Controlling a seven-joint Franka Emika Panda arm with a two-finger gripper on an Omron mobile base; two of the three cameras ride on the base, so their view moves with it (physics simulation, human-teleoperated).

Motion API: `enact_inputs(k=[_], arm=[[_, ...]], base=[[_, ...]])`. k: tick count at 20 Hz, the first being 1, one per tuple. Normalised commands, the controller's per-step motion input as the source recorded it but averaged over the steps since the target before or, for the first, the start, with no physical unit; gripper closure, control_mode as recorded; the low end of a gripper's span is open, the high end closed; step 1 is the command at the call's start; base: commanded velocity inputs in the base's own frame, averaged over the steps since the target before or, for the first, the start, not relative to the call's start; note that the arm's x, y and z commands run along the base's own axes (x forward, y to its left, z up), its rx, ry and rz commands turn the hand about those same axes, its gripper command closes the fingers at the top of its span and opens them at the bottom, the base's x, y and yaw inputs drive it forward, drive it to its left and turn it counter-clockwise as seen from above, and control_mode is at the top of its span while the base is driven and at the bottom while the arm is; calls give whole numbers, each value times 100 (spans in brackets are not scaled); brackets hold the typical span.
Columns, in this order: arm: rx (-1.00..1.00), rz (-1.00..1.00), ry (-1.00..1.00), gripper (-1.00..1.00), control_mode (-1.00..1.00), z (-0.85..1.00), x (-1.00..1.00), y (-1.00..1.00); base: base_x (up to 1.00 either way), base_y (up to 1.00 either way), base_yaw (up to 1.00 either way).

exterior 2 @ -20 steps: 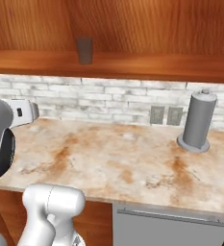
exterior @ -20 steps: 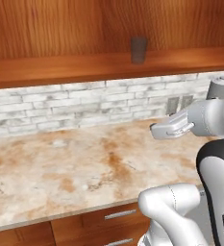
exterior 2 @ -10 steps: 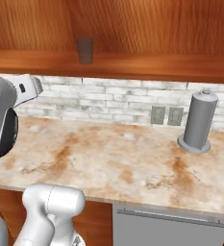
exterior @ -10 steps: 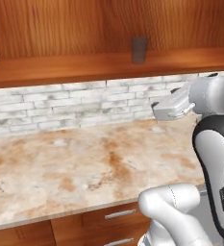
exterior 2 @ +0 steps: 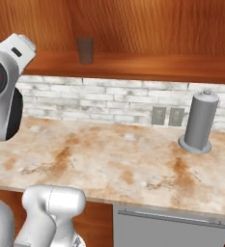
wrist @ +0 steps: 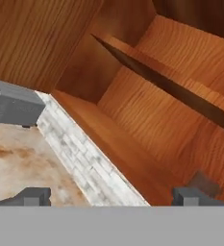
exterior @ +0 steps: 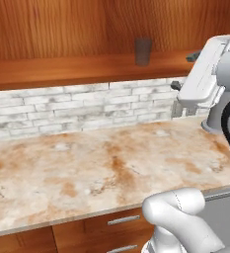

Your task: There is a bowl on the dining counter. Grab a lemon wedge from the fridge and place it in the bowl. Then get the liquor bottle and glass cup from the cabinet and place them next to the bowl.

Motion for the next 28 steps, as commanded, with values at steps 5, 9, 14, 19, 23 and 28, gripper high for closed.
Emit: enact_inputs(k=[5,9,14,19,23,28], arm=[[-30,18,-29,-100,-100,6,-1,-6],[-15,-1,2,-100,-100,0,23,-14],[-10,-4,3,-100,-100,2,20,-29],[-6,-1,0,-100,-100,-1,12,-25],[0,0,1,-100,-100,-7,10,-3],[-4,9,0,-100,-100,6,41,-4]], base=[[0,0,0],[0,0,0],[0,0,0],[0,0,0],[0,0,0],[0,0,0]])
